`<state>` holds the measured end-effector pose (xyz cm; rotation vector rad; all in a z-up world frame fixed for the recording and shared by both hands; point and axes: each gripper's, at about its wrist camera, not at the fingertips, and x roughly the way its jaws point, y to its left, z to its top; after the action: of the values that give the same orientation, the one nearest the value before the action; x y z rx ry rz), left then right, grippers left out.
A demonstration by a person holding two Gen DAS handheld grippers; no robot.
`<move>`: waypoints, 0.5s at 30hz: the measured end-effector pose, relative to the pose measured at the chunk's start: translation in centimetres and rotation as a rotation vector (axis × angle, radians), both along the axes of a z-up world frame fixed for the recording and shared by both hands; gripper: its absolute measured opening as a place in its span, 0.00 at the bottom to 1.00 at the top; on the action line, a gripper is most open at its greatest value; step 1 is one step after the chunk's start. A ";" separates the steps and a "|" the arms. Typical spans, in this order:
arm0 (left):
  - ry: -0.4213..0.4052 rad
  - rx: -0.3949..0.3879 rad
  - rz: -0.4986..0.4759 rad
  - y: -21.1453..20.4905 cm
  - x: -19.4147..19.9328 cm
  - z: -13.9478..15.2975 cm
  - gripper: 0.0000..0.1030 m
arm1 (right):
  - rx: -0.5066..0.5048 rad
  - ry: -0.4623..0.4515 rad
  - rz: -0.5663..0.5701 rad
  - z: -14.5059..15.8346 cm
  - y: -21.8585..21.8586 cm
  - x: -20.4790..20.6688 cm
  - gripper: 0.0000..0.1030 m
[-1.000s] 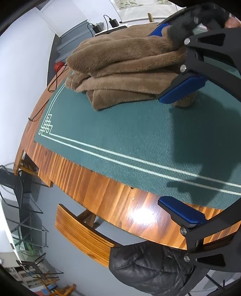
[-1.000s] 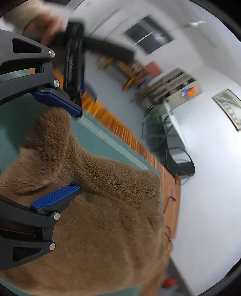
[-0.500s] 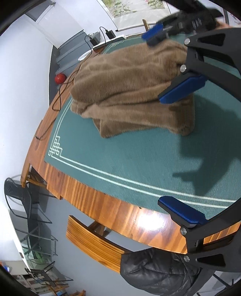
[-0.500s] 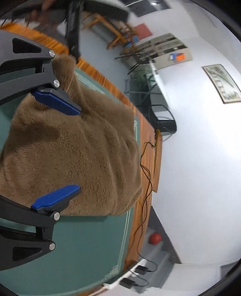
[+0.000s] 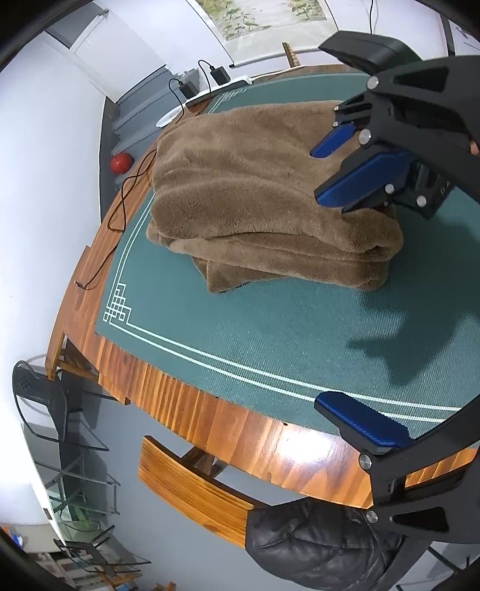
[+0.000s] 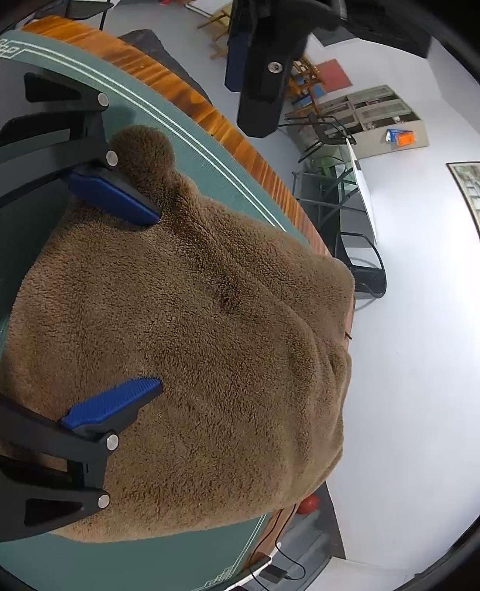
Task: Fold clothes
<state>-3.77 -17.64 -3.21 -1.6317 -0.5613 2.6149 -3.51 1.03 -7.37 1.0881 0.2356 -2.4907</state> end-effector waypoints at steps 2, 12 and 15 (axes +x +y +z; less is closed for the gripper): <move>0.006 -0.002 -0.013 0.4 -0.2 0.3 0.98 | -0.004 0.016 0.003 -0.3 0.0 0.1 0.85; 0.087 0.023 -0.110 4.2 -3.1 3.1 0.98 | -0.120 0.002 0.017 1.8 3.2 0.2 0.85; 0.102 0.026 -0.161 6.0 -4.0 3.3 0.98 | -0.147 0.026 -0.052 2.5 5.9 1.4 0.85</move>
<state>-7.80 -11.67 0.10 -1.4599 -0.4383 2.5456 -2.14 6.89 -4.91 1.0145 0.0316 -2.5242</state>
